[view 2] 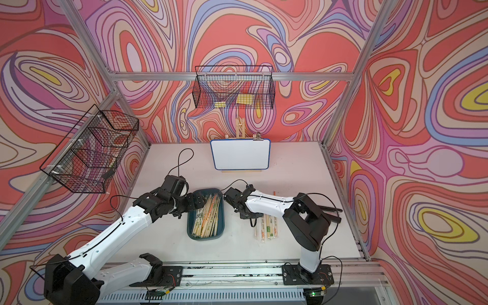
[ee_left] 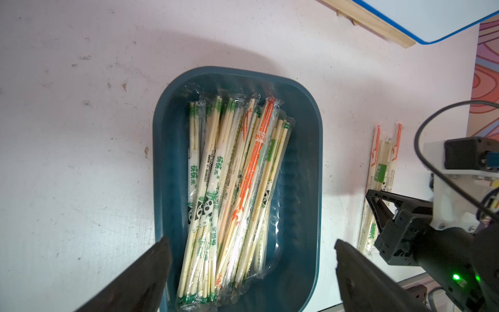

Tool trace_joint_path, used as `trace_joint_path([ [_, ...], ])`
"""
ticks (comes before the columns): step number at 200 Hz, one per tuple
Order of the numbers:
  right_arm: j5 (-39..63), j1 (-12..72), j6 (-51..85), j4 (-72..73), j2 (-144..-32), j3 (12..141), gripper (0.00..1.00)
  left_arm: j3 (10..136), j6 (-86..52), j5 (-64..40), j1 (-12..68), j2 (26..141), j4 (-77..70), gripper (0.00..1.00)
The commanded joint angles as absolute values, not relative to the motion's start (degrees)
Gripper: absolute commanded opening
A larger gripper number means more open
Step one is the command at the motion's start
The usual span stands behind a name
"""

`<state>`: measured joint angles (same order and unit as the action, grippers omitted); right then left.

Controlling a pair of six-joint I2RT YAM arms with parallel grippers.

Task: Take the paired disposable chopsticks out of the storage box
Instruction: Place the paired disposable chopsticks at the center of the board.

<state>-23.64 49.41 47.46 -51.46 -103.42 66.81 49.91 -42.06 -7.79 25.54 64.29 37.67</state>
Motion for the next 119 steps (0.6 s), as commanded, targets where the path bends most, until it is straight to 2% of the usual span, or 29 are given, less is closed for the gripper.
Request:
trace_joint_path([
  [1, -25.00, 49.00, 48.01, -51.68, -103.71, 65.68, 0.04, 51.06, -42.50, -7.25, 25.93, 64.54, 36.65, 1.00],
  [119, -24.79, 48.05, 47.29, -49.92, -105.71, 64.86, 0.09, 50.80, -42.54, -6.72, 26.02, 64.98, 36.65, 1.00],
])
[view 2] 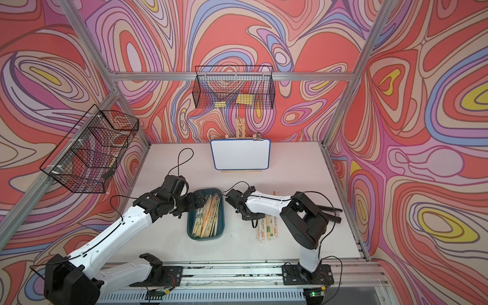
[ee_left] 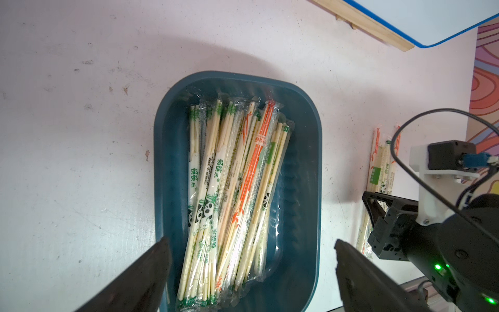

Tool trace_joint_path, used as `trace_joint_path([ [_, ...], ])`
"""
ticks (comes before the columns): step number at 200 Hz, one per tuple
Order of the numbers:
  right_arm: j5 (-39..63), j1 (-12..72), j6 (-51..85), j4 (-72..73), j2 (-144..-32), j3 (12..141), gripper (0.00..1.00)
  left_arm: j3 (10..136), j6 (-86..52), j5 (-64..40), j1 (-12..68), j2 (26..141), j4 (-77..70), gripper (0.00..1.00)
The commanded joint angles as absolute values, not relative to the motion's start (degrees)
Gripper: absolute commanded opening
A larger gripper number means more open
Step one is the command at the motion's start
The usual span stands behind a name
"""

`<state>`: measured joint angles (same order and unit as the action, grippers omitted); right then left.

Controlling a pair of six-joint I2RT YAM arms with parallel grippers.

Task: Take the paired disposable chopsticks out of the storage box
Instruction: Place the paired disposable chopsticks at the center of the board.

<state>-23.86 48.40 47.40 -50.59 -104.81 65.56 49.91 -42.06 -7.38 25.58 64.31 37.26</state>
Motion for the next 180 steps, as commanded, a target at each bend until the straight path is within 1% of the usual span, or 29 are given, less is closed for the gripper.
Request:
trace_joint_path([
  [1, -24.79, 48.02, 47.33, -49.88, -105.68, 64.86, 0.09, 50.80, -42.54, -6.74, 26.02, 64.97, 36.61, 1.00],
  [34, -24.62, 47.98, 47.22, -49.61, -105.82, 64.71, 0.17, 50.87, -42.54, -6.68, 26.03, 65.07, 36.65, 1.00],
  [116, -24.30, 47.94, 47.29, -49.48, -105.34, 64.26, 0.22, 50.74, -42.45, -6.37, 26.02, 64.75, 36.99, 1.00],
  [148, -23.57, 47.96, 47.24, -50.01, -102.50, 64.90, 0.28, 51.03, -42.62, -5.91, 26.02, 64.26, 37.68, 1.00],
  [180, -21.49, 47.94, 46.43, -50.23, -98.52, 67.48, 0.30, 51.56, -43.49, -5.23, 26.07, 64.29, 38.69, 1.00],
])
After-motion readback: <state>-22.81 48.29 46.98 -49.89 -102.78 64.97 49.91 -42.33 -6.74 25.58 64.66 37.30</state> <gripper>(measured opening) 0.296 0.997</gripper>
